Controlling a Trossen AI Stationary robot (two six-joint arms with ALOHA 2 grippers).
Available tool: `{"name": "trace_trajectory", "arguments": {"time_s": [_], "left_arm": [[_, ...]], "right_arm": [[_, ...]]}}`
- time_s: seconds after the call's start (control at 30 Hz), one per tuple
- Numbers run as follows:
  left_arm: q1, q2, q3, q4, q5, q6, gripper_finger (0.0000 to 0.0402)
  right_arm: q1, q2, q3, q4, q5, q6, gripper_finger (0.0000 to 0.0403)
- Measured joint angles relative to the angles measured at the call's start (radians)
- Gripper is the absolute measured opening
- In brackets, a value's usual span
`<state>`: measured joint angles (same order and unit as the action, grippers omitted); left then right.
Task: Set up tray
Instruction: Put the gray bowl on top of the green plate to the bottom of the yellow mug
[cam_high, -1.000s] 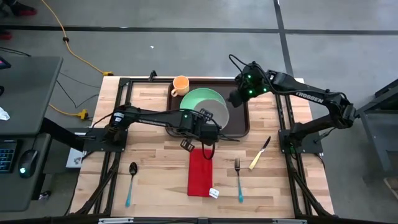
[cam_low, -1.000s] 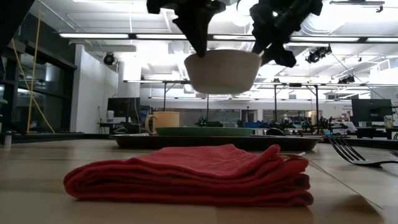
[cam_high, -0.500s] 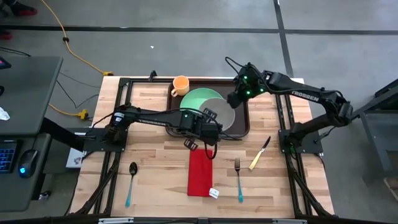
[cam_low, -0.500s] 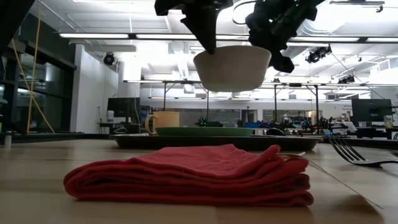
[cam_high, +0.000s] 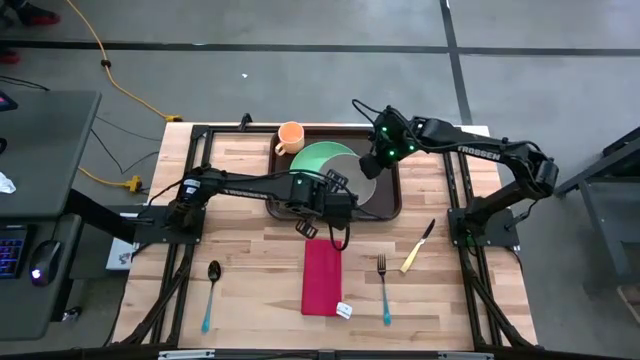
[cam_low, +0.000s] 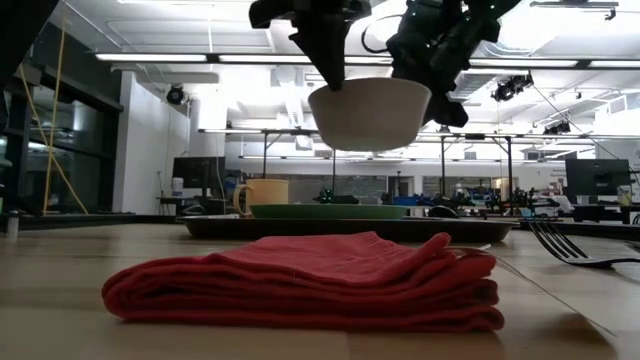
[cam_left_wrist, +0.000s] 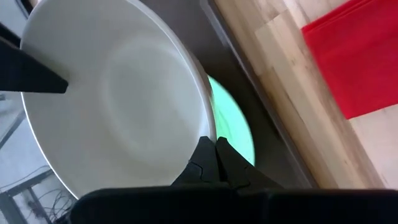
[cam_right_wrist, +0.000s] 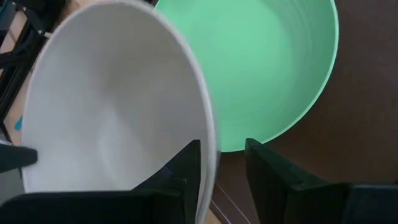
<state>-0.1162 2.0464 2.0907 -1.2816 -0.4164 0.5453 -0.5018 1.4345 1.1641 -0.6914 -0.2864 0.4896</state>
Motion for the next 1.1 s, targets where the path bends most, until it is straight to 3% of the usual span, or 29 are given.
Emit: {"name": "trace_trajectory", "arguments": {"time_s": [0.23,0.53,0.83,1.1], "left_arm": [[0.001,0.0,0.0,0.003,0.022,0.0,0.0005],[0.001,0.0,0.0,0.015,0.034,0.0,0.0005],[0.001,0.0,0.0,0.017,0.037,-0.002,0.0005],[0.001,0.0,0.001,0.019,0.032,-0.029,0.0034]], "right_arm": [[-0.002,0.0,0.0,0.001,0.045,-0.003,0.0091],[-0.001,0.0,0.0,0.01,0.046,-0.049,0.0007],[-0.001,0.0,0.0,0.009,0.072,-0.043,0.0003],[0.0,0.0,0.0,-0.015,0.102,-0.046,0.0001]]}}
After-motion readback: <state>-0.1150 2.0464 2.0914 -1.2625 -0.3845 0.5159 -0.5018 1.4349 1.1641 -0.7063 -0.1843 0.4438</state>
